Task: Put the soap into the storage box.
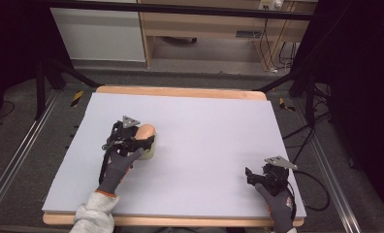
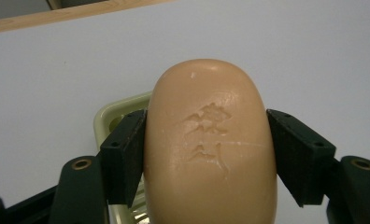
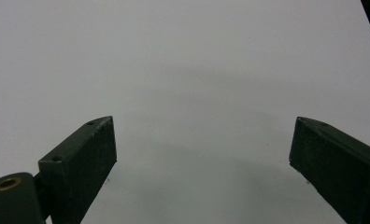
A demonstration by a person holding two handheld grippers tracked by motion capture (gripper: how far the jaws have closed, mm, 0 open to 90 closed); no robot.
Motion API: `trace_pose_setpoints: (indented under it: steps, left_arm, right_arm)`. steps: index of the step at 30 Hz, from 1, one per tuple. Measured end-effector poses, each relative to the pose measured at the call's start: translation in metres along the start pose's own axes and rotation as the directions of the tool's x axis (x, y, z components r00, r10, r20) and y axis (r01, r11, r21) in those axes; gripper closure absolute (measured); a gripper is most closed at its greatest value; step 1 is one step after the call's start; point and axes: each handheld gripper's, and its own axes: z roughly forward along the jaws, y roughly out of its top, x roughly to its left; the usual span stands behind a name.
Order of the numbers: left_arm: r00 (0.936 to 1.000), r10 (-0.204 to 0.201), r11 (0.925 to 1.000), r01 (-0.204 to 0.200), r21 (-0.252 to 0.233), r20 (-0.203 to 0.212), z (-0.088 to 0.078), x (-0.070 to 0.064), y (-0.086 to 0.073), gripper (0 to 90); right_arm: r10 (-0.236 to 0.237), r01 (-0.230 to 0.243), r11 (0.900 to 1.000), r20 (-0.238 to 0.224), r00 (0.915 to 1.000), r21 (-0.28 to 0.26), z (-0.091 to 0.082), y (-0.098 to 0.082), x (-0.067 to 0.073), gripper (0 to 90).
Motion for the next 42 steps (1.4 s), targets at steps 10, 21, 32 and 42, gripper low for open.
trace_pose_setpoints:
  steps: [10,21,32,42]
  left_arm:
    - [0.9995,-0.021,0.9997,0.021,0.016,-0.025,0.01,0.01,-0.002,31.5]
    - [0.9988,-0.02,0.999,0.022,0.04,-0.044,0.024,0.016,-0.003,31.6]
    - [0.9976,-0.031,0.9977,0.035,0.058,-0.062,0.035,0.022,-0.007,31.6]
    - [0.997,-0.033,0.9961,0.039,0.08,-0.07,0.045,0.024,-0.012,31.5]
  right_arm:
    - [0.002,-0.002,1.0,-0.001,1.0,0.002,0.001,0.0,0.0,7.8]
    - [0.0,0.0,1.0,-0.001,1.0,0.001,0.001,0.0,0.0,7.7]
    - [-0.002,0.002,1.0,-0.003,1.0,0.003,0.002,0.0,0.0,7.6]
    - [0.002,-0.002,1.0,-0.004,1.0,0.005,0.002,0.0,0.0,7.6]
